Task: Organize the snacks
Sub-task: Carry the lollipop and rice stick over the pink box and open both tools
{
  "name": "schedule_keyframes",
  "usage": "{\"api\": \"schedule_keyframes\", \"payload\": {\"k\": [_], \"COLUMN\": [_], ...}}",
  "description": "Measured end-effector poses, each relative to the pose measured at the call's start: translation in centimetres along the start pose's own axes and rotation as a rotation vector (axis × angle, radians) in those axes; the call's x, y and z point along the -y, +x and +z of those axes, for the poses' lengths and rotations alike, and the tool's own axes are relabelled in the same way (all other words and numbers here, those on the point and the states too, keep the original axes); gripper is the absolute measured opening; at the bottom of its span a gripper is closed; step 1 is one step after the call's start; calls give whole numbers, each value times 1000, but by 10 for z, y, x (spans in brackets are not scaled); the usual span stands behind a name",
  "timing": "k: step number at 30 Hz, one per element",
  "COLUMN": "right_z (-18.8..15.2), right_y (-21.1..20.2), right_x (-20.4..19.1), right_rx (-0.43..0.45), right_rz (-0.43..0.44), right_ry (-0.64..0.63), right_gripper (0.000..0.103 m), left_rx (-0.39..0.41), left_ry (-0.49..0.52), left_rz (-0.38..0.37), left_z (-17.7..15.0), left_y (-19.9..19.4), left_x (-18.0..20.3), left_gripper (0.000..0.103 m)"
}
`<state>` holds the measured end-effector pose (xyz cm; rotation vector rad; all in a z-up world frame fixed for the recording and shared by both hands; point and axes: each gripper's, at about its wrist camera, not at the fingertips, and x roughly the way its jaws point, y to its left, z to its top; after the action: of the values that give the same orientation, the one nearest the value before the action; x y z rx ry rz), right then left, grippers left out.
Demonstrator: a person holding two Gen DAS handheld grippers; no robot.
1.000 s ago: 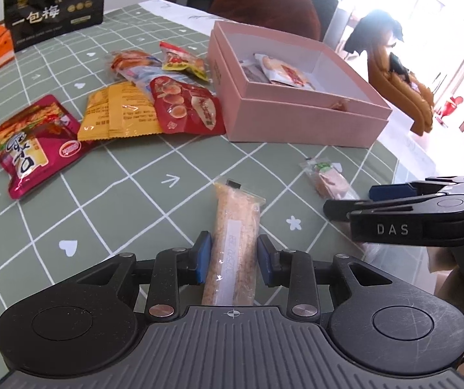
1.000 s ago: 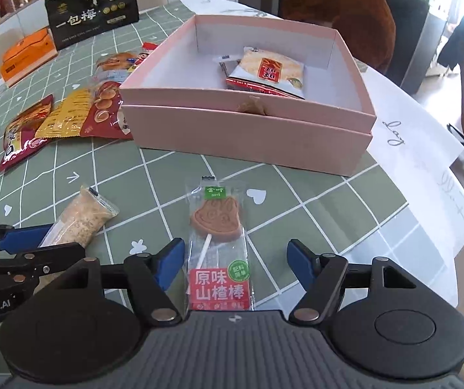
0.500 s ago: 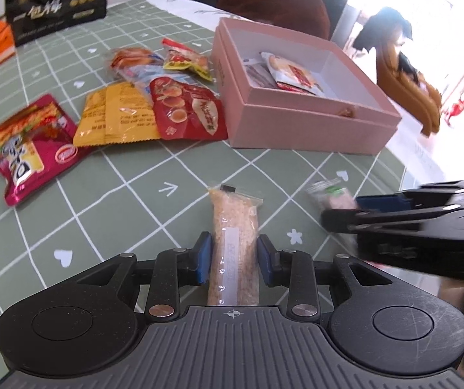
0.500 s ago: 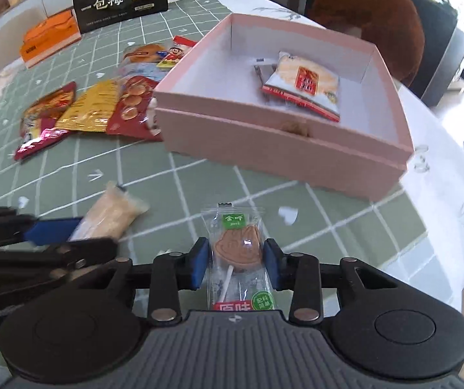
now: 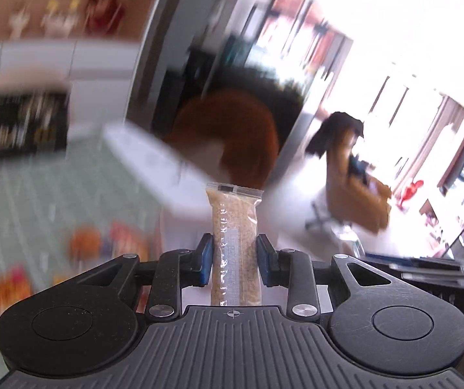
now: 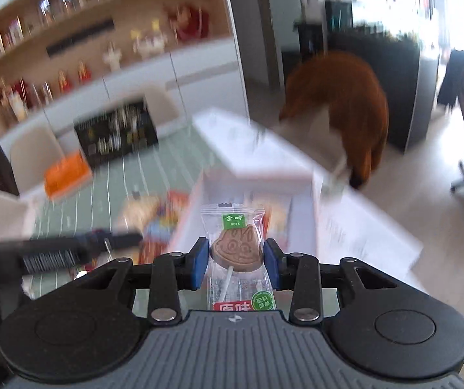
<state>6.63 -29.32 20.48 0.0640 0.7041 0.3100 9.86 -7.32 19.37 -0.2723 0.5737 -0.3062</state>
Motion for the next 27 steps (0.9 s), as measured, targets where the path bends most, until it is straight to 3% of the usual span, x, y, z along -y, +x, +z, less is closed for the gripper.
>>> {"api": "schedule_keyframes", "payload": {"k": [3, 7, 13, 17, 20, 27], "right_z": [31, 45, 33, 30, 26, 30], "right_y": [-7, 0, 28, 66, 90, 152], "right_x": [12, 32, 56, 68, 68, 54], "right_rx": [77, 102, 38, -27, -68, -152], "right_rz": [-27, -62, -111, -111, -85, -80], "right_ry": [2, 47, 64, 102, 126, 95], "right_gripper": [37, 37, 37, 37, 37, 37], "left_rx": [49, 11, -143, -328, -302, -292], "left_ry": [43, 35, -13, -82, -44, 6], "left_rz": [17, 6, 39, -13, 26, 33], "left_z": [16, 3, -37, -52, -51, -35], "left_y": [23, 75, 141, 173, 174, 169], "left_x": [10, 11, -13, -32, -34, -43], "left_gripper": [33, 33, 33, 32, 31, 31]}}
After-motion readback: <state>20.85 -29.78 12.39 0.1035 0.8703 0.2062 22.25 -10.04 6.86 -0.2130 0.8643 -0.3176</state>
